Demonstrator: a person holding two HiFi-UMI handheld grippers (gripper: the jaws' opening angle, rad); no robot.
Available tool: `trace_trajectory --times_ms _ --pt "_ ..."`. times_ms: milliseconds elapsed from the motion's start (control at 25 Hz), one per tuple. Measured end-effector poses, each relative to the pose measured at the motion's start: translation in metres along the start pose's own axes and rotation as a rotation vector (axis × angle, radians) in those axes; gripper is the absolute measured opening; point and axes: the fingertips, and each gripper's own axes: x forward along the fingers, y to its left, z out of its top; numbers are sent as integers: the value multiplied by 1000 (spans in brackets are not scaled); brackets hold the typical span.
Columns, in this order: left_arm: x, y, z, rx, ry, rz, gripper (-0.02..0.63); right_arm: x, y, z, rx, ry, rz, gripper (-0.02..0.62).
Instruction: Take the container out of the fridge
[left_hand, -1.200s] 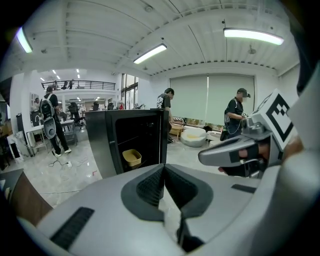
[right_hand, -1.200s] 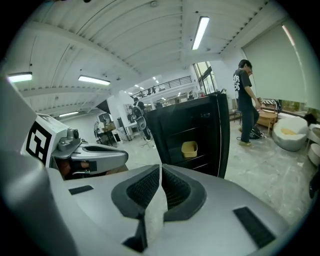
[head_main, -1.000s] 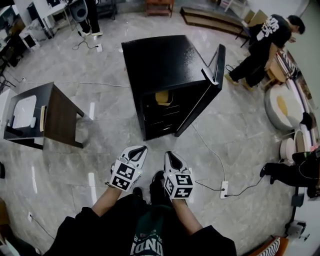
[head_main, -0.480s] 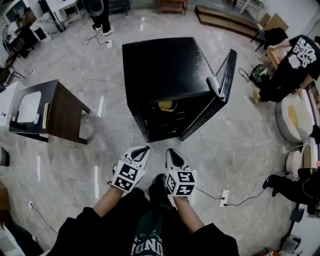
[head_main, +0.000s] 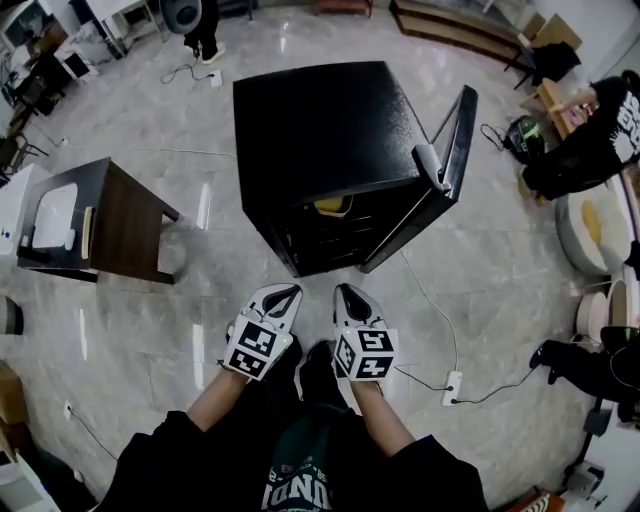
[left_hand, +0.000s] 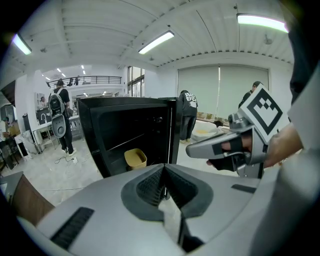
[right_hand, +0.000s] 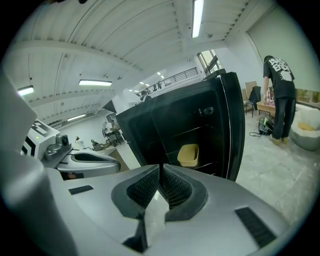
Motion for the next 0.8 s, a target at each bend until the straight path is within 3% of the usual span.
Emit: trace_trajectory --times_ms 680,800 --pt "30 -1 -6 52 30 -101 14 40 -43 -31 50 81 -107 42" --pt "37 0 -4 56 33 -117 14 56 -52 -31 49 99 -109 95"
